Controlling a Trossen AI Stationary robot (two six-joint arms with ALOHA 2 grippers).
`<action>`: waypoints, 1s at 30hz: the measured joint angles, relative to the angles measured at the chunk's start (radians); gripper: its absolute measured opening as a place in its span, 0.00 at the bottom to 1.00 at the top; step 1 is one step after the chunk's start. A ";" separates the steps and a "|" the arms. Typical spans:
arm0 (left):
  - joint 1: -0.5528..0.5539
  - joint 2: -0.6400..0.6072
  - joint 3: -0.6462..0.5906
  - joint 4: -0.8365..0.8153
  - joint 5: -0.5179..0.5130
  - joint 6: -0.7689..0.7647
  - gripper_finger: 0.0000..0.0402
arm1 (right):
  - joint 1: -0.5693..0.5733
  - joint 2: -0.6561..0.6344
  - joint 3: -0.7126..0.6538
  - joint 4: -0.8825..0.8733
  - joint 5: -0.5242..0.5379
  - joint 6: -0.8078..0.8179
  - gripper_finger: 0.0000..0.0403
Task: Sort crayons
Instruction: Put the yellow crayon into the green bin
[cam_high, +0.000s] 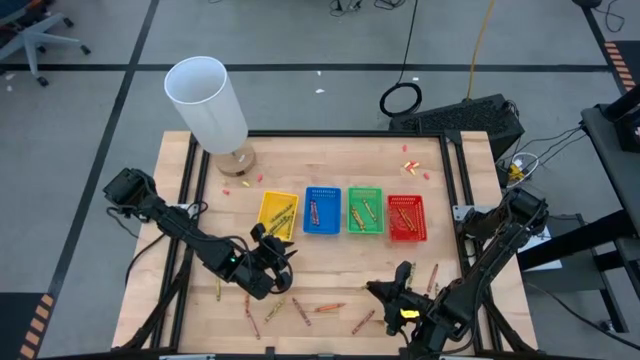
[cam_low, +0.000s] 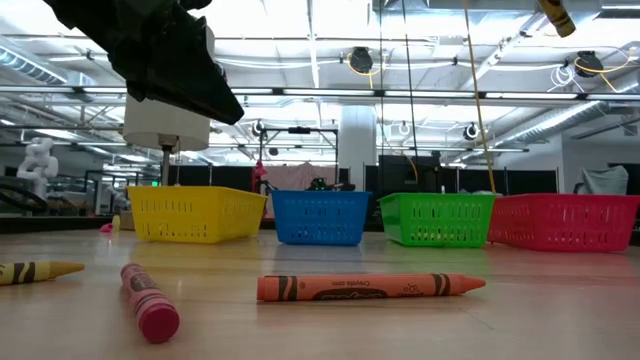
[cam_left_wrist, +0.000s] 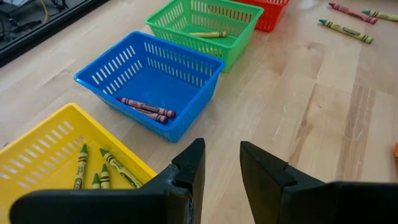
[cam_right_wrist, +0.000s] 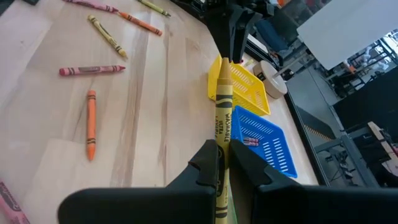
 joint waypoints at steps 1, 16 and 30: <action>0.001 0.000 0.000 0.000 0.000 0.000 0.25 | 0.000 0.000 0.000 0.006 0.000 0.006 0.01; 0.001 0.000 0.000 0.018 0.000 0.000 0.25 | -0.013 0.000 0.000 0.026 0.077 0.421 0.01; 0.001 0.000 0.000 0.025 0.000 0.001 0.25 | -0.013 0.000 0.000 0.197 0.077 0.516 0.01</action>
